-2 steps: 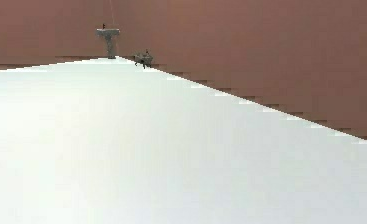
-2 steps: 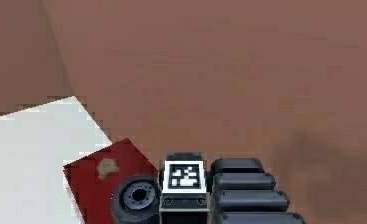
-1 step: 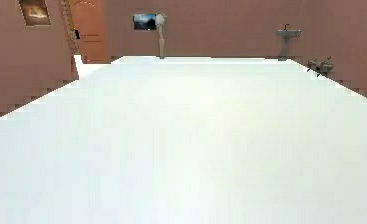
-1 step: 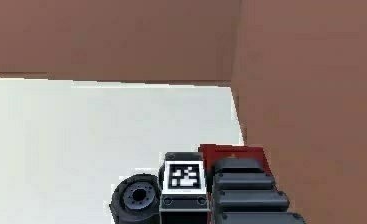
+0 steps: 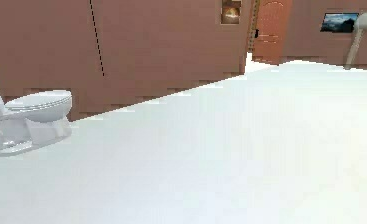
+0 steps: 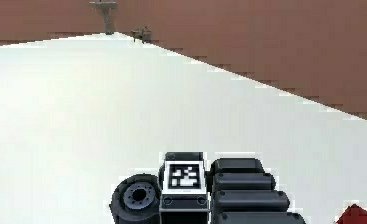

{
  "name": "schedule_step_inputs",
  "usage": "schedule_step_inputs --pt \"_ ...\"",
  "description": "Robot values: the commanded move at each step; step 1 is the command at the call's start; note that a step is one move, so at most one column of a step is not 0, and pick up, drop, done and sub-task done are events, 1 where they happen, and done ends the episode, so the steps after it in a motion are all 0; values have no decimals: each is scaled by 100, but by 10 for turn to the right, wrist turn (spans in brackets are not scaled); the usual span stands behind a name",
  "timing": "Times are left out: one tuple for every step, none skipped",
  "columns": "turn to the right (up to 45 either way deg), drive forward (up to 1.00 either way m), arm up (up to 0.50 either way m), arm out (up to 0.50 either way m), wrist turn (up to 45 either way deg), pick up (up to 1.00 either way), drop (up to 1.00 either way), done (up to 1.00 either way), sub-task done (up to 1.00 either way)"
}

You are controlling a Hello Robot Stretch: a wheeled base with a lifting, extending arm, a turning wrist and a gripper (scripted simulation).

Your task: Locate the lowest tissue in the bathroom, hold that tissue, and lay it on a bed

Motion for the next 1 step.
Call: schedule_step_inputs --pt "-30 0 0 0 0 0 0 0 0"
